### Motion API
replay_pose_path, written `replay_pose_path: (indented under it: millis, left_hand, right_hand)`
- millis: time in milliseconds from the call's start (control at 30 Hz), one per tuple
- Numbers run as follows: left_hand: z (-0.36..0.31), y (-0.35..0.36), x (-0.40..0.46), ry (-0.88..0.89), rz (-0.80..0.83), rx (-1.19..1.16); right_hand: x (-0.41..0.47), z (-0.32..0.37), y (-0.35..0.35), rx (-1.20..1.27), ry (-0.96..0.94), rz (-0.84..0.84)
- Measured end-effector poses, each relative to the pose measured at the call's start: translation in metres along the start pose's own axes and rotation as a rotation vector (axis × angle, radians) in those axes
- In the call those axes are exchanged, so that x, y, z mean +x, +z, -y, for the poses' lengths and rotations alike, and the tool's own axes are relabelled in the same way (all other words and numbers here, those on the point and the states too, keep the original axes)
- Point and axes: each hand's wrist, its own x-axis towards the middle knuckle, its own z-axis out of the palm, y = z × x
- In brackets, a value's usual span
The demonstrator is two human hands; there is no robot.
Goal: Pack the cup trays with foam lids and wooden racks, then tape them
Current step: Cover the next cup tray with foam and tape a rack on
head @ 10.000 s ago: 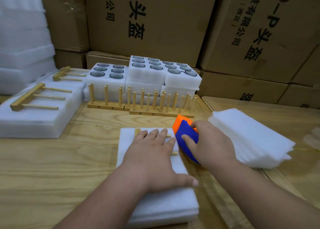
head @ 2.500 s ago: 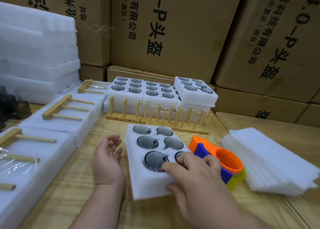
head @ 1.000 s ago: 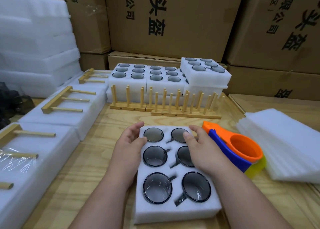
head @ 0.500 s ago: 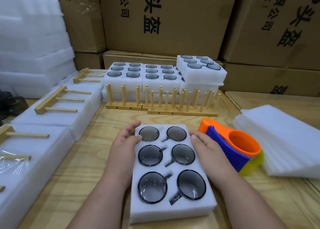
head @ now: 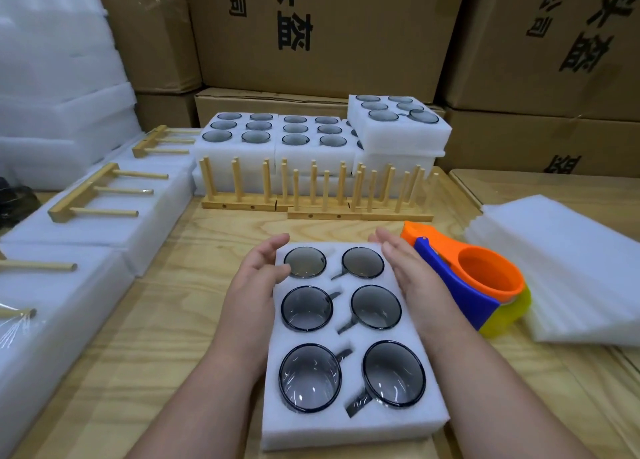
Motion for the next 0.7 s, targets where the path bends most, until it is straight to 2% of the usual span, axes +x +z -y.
replay_pose_path:
  millis: [100, 300, 500, 700]
  left_hand:
    - [0.000, 0.000, 0.002, 0.000, -0.028, 0.036]
    - [-0.002, 0.000, 0.004, 0.015, -0.061, 0.105]
    - [-0.002, 0.001, 0.001, 0.022, -0.070, 0.046]
    - [-0.003, 0.002, -0.004, 0.001, -0.010, -0.025]
  right_hand:
    - [0.007, -0.003, -0.004, -0.060, -0.034, 0.080]
    - [0.005, 0.000, -0.001, -0.052, -0.017, 0.070]
    - [0.000, 0.002, 0.002, -0.025, -0.033, -0.009]
    - [-0.008, 0.002, 0.003, 0.044, -0.021, 0.038]
